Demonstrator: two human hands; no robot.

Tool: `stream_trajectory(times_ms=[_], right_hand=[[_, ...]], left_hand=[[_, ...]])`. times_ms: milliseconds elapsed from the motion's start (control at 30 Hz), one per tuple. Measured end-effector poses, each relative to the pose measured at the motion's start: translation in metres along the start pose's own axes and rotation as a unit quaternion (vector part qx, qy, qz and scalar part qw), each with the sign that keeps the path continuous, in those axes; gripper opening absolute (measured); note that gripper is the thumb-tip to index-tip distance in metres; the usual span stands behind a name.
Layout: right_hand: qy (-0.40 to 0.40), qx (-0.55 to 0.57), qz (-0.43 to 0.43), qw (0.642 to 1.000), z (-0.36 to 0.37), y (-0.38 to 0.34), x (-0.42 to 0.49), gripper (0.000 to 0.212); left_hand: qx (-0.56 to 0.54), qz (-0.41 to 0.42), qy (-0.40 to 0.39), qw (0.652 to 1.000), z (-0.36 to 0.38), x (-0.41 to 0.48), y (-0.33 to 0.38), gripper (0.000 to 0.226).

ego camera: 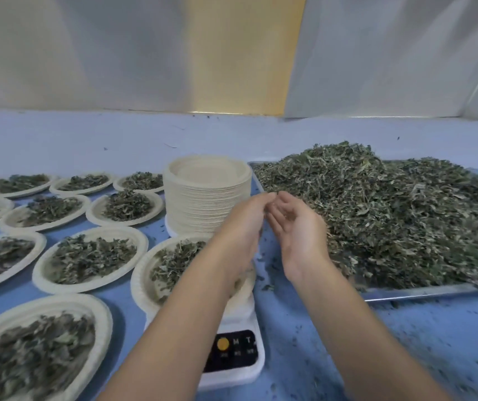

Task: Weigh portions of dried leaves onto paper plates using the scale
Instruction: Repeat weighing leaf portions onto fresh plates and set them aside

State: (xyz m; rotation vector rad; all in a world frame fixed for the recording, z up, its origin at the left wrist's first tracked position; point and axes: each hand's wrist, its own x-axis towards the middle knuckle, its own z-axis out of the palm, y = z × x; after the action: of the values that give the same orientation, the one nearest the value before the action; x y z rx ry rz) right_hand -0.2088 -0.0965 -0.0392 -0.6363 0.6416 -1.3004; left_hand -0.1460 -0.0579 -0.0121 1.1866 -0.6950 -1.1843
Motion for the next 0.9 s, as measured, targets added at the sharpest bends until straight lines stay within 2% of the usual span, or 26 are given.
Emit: stream_trajectory(times_ms=[67,167,300,433,600,767,900], right_hand=[[-0.007,-0.02,0.005,1.0,0.006,0.006,-0.004,0.032],[0.006,-0.087,0.004,0.996,0.011,0.015,-0.005,0.031],[0.04,-0.156,0.002,0.987,0.007,0.027,-0.002,0.029],[0.027,-0.182,-0.002,0.983,0.006,0.038,-0.003,0.032],[0.006,-0.214,-0.002,0.977,0.004,0.041,-0.006,0.033],[-0.008,-0.211,0.014,0.977,0.004,0.041,-0.009,0.032],[-0.012,-0.189,0.033,0.981,0.004,0.04,-0.011,0.033]], left_hand=[[0.052,0.044,0.022,0.997,-0.02,-0.002,0.004,0.016],[0.111,0.105,0.053,0.987,-0.055,-0.01,0.01,0.035],[0.129,0.154,0.107,0.974,-0.099,-0.024,0.015,0.026],[0.134,0.179,0.187,0.956,-0.129,-0.029,0.006,0.027],[0.123,0.135,0.254,0.95,-0.149,-0.022,-0.005,0.037],[0.04,0.062,0.218,0.973,-0.15,-0.015,-0.016,0.039],[0.02,0.056,0.218,0.974,-0.151,-0.013,-0.018,0.039]])
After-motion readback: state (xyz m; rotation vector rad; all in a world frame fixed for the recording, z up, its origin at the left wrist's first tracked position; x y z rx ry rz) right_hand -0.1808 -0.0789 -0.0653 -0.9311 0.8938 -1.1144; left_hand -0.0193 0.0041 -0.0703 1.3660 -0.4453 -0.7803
